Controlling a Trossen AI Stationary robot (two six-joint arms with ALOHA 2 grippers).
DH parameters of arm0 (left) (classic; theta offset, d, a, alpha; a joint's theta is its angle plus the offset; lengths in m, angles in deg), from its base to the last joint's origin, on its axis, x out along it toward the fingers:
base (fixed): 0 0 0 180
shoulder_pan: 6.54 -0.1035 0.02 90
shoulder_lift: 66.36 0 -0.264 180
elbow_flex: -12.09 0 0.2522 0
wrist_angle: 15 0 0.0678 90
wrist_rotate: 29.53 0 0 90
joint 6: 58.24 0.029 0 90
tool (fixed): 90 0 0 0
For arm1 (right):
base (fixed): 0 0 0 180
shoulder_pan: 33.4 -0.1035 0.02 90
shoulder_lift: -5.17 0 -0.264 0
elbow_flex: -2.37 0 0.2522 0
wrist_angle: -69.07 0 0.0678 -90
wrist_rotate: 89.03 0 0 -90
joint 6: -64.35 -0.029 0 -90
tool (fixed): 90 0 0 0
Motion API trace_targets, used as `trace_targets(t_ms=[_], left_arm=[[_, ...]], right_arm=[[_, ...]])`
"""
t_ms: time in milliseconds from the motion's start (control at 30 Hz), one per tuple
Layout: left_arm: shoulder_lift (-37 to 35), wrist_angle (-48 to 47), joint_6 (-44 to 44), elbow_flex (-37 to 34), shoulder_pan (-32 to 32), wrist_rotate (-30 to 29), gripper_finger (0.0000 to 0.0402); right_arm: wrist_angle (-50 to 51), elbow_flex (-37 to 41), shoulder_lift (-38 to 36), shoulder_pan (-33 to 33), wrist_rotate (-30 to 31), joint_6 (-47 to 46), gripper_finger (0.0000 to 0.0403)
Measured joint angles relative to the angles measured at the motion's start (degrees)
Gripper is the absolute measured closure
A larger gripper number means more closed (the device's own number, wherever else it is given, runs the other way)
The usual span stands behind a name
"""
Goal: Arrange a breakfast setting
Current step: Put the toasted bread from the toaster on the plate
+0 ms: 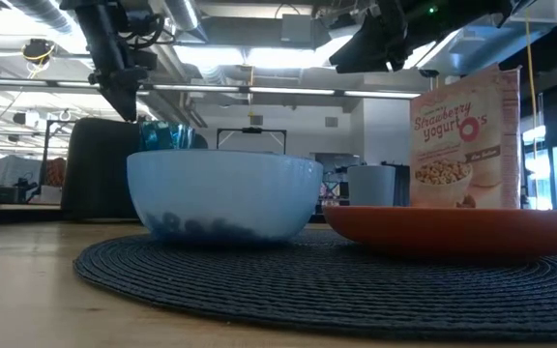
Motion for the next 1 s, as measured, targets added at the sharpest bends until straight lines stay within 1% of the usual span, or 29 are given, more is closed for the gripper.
trace_targets(t_ms=[467, 733, 1000], left_arm=[[0.0, 0.2, -0.1, 0.0, 0.0, -0.1, 0.0258], [0.0, 3.0, -0.1, 0.0, 0.0, -0.3, 0.0258], [0.0, 3.1, 0.3, 0.0, 0.0, -0.3, 0.0258]], right_arm=[[-0.1, 0.0, 0.0, 0.0, 0.0, 0.0, 0.0153], [-0.1, 0.0, 0.0, 0.0, -0.2, 0.0, 0.0153], [-0.1, 0.0, 0.0, 0.0, -0.2, 0.0, 0.0153]])
